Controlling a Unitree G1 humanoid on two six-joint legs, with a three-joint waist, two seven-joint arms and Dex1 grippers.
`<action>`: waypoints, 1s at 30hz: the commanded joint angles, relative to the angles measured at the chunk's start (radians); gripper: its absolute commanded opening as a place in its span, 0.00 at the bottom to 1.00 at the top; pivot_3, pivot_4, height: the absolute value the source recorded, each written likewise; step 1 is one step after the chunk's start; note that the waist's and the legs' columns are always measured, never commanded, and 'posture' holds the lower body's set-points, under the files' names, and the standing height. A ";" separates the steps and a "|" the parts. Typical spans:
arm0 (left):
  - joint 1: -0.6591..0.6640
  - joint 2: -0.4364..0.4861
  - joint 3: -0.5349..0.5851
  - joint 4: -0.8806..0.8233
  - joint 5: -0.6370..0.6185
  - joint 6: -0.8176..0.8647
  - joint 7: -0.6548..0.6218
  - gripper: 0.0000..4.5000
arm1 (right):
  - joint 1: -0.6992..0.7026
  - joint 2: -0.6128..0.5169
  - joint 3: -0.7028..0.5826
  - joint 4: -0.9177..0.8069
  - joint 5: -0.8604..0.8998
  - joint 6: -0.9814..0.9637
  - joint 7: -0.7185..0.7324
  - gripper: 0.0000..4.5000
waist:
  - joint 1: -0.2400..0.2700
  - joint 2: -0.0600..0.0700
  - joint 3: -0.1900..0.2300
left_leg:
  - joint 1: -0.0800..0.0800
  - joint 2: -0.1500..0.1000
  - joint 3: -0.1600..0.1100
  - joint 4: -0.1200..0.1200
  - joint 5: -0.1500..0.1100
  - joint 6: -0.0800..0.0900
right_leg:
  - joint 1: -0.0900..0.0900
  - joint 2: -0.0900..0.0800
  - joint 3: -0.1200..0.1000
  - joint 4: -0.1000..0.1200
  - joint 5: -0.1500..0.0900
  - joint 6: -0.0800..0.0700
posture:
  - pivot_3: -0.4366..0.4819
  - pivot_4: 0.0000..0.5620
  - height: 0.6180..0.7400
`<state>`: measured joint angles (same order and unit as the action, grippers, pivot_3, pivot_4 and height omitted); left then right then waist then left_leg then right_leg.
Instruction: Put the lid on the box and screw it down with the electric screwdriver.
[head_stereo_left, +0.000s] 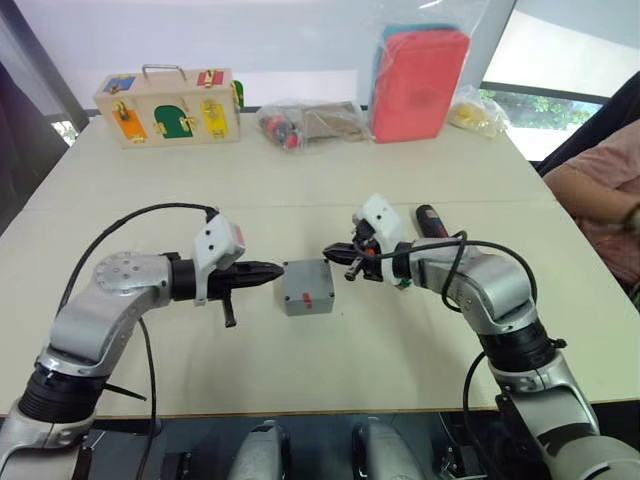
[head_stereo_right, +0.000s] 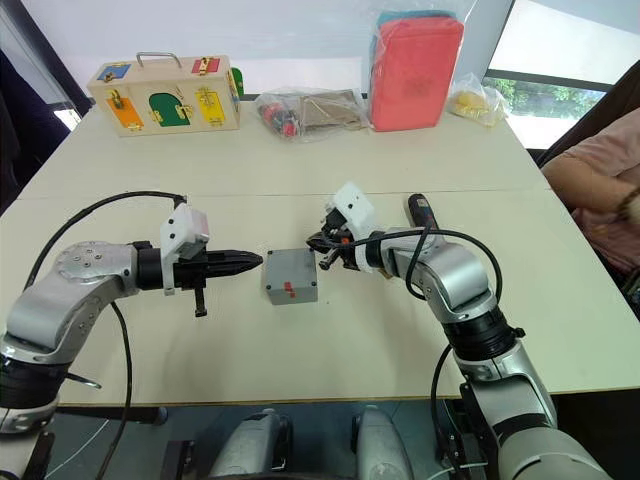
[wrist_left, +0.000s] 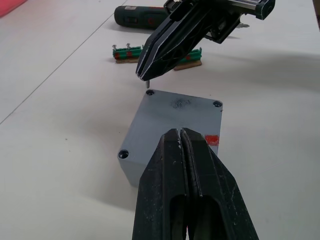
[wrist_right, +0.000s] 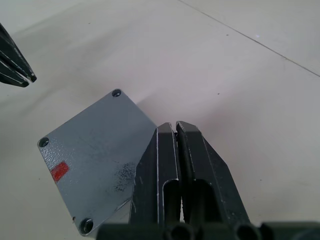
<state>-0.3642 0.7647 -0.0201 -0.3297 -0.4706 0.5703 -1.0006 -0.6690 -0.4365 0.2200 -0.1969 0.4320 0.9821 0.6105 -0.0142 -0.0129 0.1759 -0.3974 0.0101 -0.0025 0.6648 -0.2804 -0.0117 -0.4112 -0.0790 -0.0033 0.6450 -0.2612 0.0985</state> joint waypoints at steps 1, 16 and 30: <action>-0.008 0.011 0.022 -0.034 -0.010 -0.003 0.003 0.00 | -0.013 0.005 -0.012 -0.016 0.002 -0.018 0.015 0.01 | 0.000 0.000 0.000 | 0.000 0.000 0.000 0.000 0.000 0.000 | 0.000 0.000 0.000 0.000 0.000 0.000 | 0.48 0.27 0.92; -0.004 0.003 0.019 -0.046 -0.012 0.003 0.014 0.00 | 0.002 -0.013 0.009 0.005 -0.037 -0.039 0.037 0.01 | 0.000 0.000 0.000 | 0.000 0.000 0.000 0.000 0.000 0.000 | 0.000 0.000 0.000 0.000 0.000 0.000 | 0.48 0.27 0.92; 0.009 0.008 0.030 -0.050 -0.014 0.000 0.017 0.00 | 0.013 0.001 0.038 0.023 -0.045 -0.041 0.062 0.01 | 0.000 0.000 0.000 | 0.000 0.000 0.000 0.000 0.000 0.000 | 0.000 0.000 0.000 0.000 0.000 0.000 | 0.48 0.27 0.92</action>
<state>-0.3530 0.7651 -0.0189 -0.3387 -0.4706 0.5791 -0.9872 -0.6575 -0.4450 0.2519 -0.1628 0.3810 0.9495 0.6579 -0.0140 -0.0128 0.1759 -0.3974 0.0101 -0.0024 0.6648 -0.2804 -0.0117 -0.4112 -0.0791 -0.0033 0.6449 -0.2612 0.0985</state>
